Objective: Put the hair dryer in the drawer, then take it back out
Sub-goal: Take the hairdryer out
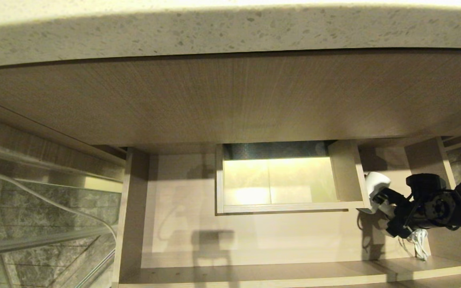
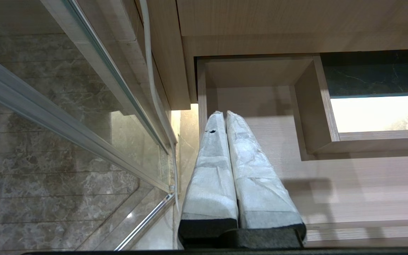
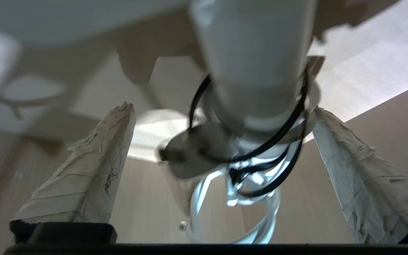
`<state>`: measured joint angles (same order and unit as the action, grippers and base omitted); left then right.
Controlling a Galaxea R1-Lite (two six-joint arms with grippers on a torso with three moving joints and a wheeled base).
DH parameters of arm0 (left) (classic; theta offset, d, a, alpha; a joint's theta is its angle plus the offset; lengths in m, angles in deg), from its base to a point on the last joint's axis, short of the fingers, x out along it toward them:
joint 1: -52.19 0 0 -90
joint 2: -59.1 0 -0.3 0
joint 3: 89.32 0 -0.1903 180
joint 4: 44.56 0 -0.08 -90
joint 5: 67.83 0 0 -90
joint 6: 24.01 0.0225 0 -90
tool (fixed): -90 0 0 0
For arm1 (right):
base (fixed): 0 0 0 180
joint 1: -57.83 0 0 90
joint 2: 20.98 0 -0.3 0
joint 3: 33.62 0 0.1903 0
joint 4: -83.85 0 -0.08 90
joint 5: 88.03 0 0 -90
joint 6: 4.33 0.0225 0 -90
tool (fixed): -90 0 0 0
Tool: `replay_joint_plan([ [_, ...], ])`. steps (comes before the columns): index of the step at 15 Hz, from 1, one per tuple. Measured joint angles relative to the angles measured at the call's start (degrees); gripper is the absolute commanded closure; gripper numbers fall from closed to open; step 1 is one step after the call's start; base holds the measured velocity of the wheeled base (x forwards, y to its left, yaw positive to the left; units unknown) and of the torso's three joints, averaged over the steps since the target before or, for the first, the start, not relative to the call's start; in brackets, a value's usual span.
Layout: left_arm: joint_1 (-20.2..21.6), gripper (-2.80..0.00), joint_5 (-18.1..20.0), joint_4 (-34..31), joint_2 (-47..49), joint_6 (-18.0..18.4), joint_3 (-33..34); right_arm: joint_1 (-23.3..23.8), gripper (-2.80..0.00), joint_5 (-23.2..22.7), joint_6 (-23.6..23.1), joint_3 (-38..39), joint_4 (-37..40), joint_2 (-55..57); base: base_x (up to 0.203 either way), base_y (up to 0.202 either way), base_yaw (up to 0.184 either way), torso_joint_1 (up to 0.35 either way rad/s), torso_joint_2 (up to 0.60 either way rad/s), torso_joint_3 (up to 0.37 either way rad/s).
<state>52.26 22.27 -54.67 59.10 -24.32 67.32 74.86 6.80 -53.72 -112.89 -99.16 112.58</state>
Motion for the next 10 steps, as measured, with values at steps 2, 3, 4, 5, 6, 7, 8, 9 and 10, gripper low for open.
replay_joint_plan([
  [2,0.0,0.0,0.0,0.01,0.0,-0.01,0.0,-0.06,-2.8,-0.04,0.2,-0.84,-0.07,0.63,0.0,0.0,0.0,0.0,0.0,0.0],
  [3,0.0,0.0,0.0,0.0,0.0,0.0,0.0,-0.06,-2.8,0.02,0.17,-0.98,0.01,0.85,0.0,0.0,0.0,0.0,0.0,0.0],
  [4,0.0,0.0,0.0,0.01,0.0,-0.02,0.0,-0.06,-2.8,0.27,0.28,-1.21,0.2,0.96,0.0,0.0,0.0,0.0,0.0,0.0],
  [5,0.0,0.0,0.0,0.0,0.0,0.0,0.0,-0.04,-2.8,0.35,0.3,-1.32,0.67,1.03,0.0,0.0,0.0,0.0,0.0,0.0],
  [6,0.0,0.0,0.0,0.0,0.0,-0.02,0.0,-0.06,-2.8,0.29,0.13,-1.3,0.42,1.09,0.0,0.0,0.0,0.0,0.0,0.0],
  [7,0.0,0.0,0.01,0.0,0.0,-0.04,0.0,-0.24,-2.8,0.26,0.14,-1.34,0.3,1.13,0.0,0.0,0.0,0.0,0.0,0.0],
  [8,0.0,0.0,0.01,0.0,0.0,0.0,0.0,-0.57,-2.8,0.24,0.2,-1.61,0.35,1.18,0.0,0.0,0.0,0.0,0.0,0.0],
  [9,0.0,0.0,0.0,-0.01,0.0,-0.05,0.0,-0.73,-2.8,0.26,0.14,-1.86,0.34,1.23,0.0,0.0,0.0,0.0,0.0,0.0],
  [10,0.0,0.0,0.0,0.0,0.0,0.0,0.0,-0.77,0.0,0.26,0.03,-1.95,0.57,1.28,0.0,0.0,0.0,0.0,0.0,0.0],
])
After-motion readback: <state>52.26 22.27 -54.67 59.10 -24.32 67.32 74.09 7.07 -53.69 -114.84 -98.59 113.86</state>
